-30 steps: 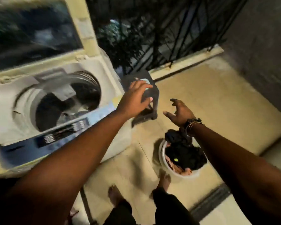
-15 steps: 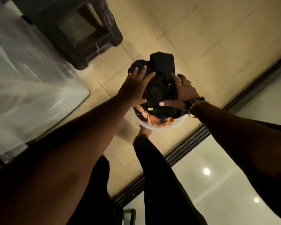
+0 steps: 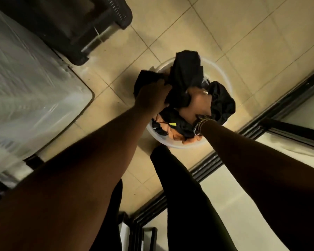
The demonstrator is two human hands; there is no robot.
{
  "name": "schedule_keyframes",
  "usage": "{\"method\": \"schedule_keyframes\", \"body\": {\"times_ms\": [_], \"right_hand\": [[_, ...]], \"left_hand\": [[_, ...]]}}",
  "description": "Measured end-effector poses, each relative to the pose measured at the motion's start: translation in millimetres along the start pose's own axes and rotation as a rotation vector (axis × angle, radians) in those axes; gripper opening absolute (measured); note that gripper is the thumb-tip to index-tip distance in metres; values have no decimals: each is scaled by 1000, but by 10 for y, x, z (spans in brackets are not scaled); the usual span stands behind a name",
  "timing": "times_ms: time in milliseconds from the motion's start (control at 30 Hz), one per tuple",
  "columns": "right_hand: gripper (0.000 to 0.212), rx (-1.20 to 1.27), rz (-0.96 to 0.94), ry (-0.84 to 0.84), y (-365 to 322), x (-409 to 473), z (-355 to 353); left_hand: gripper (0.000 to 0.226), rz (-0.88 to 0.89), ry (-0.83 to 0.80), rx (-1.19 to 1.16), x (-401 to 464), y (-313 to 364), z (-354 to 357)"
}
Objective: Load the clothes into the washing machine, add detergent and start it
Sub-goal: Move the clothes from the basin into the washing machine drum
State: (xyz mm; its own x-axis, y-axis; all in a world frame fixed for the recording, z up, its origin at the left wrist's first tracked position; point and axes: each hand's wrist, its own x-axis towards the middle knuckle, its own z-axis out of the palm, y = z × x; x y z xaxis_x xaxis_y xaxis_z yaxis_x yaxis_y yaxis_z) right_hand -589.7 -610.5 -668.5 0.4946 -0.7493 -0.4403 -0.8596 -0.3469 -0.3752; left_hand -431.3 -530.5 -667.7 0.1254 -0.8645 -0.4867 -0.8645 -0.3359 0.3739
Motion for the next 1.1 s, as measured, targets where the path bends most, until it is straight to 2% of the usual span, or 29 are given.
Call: {"method": "schedule_keyframes", "body": {"times_ms": [67, 167, 233, 367, 500, 700, 800, 900, 1000, 1100], "right_hand": [[31, 141, -46, -29, -67, -81, -267], [36, 165, -56, 48, -287, -171, -695], [35, 130, -45, 104, -438, -217, -929], [19, 138, -38, 112, -760, -395, -1405], [29, 148, -106, 209, -1165, -743, -1858], [48, -163, -289, 351, -1913, -1318, -2482], [46, -193, -332, 404, -2402, -1642, -2816], [39, 63, -324, 494, -2913, -1927, -3121], [46, 468, -372, 447, -3440, -2138, -3368], [58, 741, -511, 338, -3936, -2364, -3516]], "left_hand": [[49, 2, 65, -13, -140, 45, -152], [45, 65, 149, -109, -295, 142, -524], [37, 78, 165, -282, -373, 209, -800], [14, 37, 215, -667, -647, 352, -1373], [21, 74, 282, -819, -1064, 415, -1969], [37, 105, 314, -854, -1833, 352, -2824], [43, 118, 335, -863, -2314, 320, -3322], [49, 161, 378, -937, -2746, 312, -3811], [61, 180, 499, -1053, -3194, 290, -4380], [72, 212, 628, -1244, -3799, 238, -5064]]}}
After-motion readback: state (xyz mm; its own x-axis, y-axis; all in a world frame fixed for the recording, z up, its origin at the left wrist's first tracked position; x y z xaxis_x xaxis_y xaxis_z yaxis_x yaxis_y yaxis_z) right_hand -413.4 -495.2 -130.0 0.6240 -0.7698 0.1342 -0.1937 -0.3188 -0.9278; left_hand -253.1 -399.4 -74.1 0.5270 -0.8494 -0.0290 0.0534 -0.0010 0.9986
